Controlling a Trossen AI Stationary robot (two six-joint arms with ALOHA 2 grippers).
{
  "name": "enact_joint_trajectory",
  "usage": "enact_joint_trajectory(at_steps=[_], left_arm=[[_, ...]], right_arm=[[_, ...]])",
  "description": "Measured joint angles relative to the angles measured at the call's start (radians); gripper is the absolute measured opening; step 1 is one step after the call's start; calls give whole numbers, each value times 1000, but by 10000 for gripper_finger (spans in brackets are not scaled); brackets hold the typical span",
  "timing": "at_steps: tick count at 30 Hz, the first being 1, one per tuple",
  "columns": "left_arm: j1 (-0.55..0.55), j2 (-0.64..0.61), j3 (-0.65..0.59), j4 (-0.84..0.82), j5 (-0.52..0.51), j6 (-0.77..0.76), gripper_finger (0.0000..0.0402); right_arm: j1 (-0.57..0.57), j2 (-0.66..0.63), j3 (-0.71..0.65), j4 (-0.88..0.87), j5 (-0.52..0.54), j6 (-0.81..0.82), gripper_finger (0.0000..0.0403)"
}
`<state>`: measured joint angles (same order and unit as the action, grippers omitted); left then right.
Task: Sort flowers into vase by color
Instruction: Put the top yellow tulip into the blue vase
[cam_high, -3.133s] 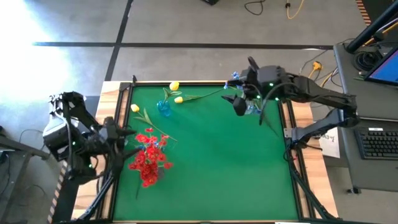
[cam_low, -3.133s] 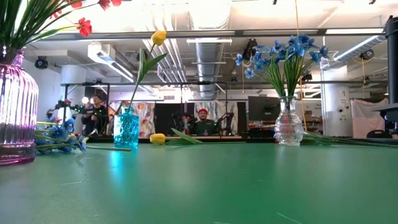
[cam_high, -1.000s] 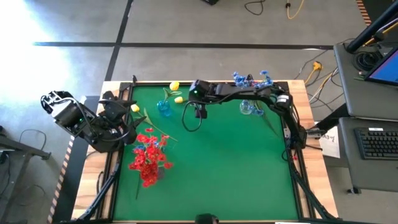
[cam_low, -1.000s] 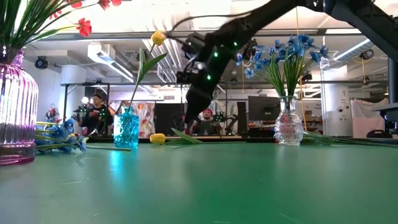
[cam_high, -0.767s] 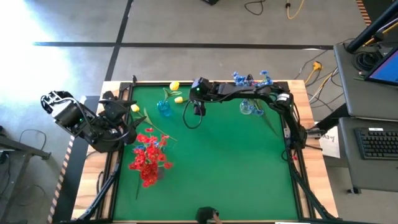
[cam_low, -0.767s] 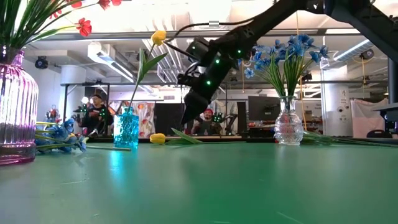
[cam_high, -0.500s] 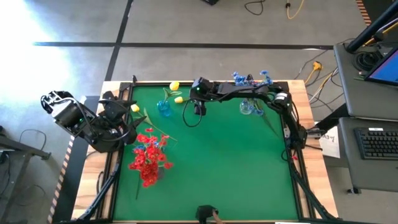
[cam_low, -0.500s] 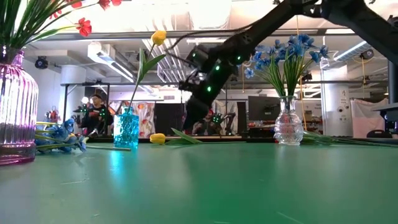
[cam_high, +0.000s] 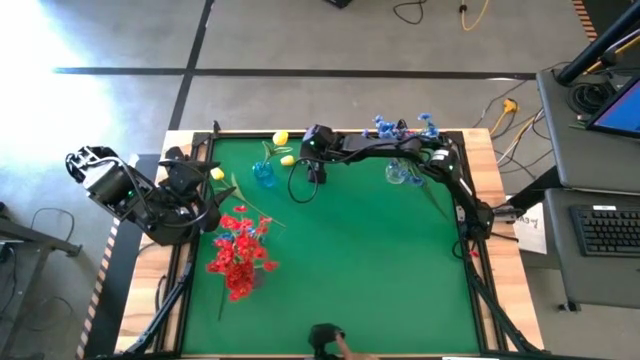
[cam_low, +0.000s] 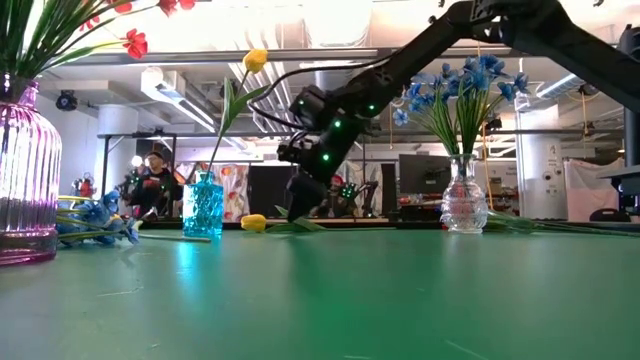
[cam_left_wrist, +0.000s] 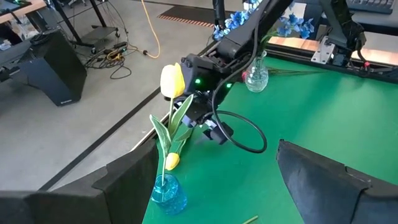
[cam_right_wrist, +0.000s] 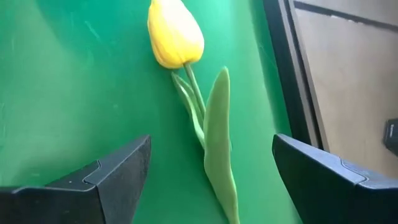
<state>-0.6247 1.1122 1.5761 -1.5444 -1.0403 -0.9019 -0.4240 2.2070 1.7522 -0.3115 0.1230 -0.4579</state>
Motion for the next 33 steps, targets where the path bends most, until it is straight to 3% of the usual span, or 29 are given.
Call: enact_joint_trajectory(at_steps=[10, 20, 26, 29, 33], left_arm=[[0, 1, 0, 0, -7, 2, 310], [0, 1, 0, 0, -8, 3, 310], [0, 1, 0, 0, -8, 3, 310], [0, 1, 0, 0, -8, 3, 310], [0, 1, 0, 0, -11, 3, 310]], right_arm=[[-1, 36, 12, -21, -47, -3, 327], [-15, 42, 12, -57, -200, 19, 327], [-5, 42, 12, -66, -202, -11, 325], [-4, 42, 12, -72, -206, -19, 306], [-3, 42, 12, -75, -211, -24, 245]])
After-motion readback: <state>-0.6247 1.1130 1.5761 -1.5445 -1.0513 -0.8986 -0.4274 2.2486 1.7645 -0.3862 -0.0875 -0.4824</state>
